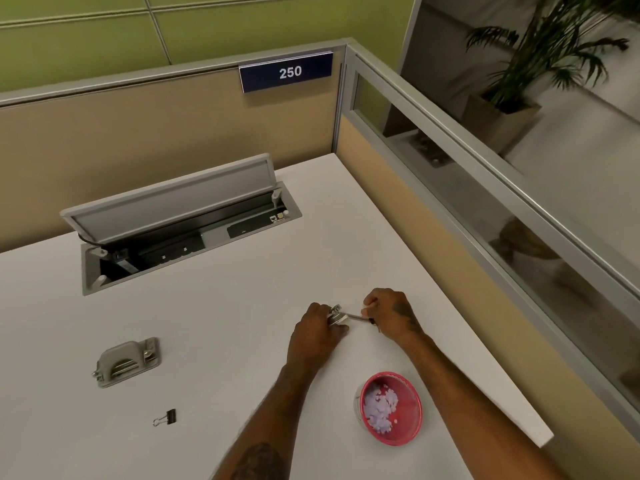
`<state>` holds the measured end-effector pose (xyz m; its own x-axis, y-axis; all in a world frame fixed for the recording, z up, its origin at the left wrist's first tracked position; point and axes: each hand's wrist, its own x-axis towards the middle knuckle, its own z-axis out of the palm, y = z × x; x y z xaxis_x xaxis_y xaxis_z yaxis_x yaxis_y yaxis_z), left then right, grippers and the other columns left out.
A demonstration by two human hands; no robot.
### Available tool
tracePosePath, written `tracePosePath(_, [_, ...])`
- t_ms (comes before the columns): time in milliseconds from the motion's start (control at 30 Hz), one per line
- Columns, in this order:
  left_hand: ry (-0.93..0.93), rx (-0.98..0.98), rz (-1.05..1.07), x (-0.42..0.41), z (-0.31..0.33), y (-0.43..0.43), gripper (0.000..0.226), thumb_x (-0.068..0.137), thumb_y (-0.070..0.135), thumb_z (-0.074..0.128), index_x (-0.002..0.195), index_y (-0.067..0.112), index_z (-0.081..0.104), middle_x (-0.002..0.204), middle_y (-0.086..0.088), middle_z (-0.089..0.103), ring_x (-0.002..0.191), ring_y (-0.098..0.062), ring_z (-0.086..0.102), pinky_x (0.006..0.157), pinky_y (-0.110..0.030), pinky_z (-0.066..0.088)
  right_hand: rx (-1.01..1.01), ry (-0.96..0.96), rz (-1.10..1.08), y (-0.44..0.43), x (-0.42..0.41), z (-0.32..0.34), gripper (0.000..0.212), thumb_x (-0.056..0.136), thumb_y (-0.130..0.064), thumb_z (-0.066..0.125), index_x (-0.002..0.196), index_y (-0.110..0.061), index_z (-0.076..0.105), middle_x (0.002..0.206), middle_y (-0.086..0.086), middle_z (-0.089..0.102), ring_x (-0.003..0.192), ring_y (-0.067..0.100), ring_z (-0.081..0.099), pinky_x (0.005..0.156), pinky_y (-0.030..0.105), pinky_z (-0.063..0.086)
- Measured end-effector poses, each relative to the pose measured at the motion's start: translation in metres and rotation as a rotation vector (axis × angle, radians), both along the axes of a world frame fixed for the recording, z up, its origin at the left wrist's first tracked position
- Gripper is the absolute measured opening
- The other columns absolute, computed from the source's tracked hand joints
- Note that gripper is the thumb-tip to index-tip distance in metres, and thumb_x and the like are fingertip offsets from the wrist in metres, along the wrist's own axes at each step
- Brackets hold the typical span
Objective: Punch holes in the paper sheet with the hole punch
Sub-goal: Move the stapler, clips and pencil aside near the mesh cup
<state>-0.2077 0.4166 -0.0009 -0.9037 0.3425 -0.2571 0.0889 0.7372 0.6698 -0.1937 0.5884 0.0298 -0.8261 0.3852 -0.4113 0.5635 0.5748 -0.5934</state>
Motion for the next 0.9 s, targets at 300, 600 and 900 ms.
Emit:
tracePosePath(300, [0.084, -0.066, 0.061, -0.026, 0.0, -0.019, 0.047, 0.092, 0.011, 0.05, 0.139, 0.01, 0.047, 0.129, -0.013, 0.044, 0.114, -0.033, 0.053, 0.095, -0.042, 0.048, -0.051, 0.071, -0.058, -0.003, -0.018, -0.007, 0.021, 0.093, 0.002, 0.051, 0.094, -0.004, 0.071, 0.093, 0.01, 0.071, 0.073, 0.018, 0.063, 0.047, 0.016, 0.043])
tracePosePath(600, [0.145, -0.252, -0.106, -0.045, -0.005, -0.001, 0.051, 0.096, 0.014, 0.05, 0.146, 0.014, 0.038, 0.131, -0.011, 0.047, 0.118, -0.029, 0.044, 0.092, -0.036, 0.044, -0.006, 0.173, 0.01, 0.0, -0.011, -0.016, 0.018, 0.092, 0.006, 0.055, 0.101, 0.0, 0.07, 0.102, 0.015, 0.071, 0.092, 0.023, 0.066, 0.073, 0.023, 0.053])
tracePosePath(900, [0.175, -0.191, -0.103, -0.033, 0.008, -0.026, 0.058, 0.095, 0.015, 0.053, 0.149, 0.013, 0.033, 0.148, -0.009, 0.041, 0.132, -0.028, 0.04, 0.103, -0.037, 0.04, -0.032, 0.26, -0.043, -0.01, -0.013, 0.016, 0.021, 0.097, -0.001, 0.051, 0.108, -0.002, 0.068, 0.113, 0.015, 0.068, 0.102, 0.026, 0.065, 0.084, 0.033, 0.056])
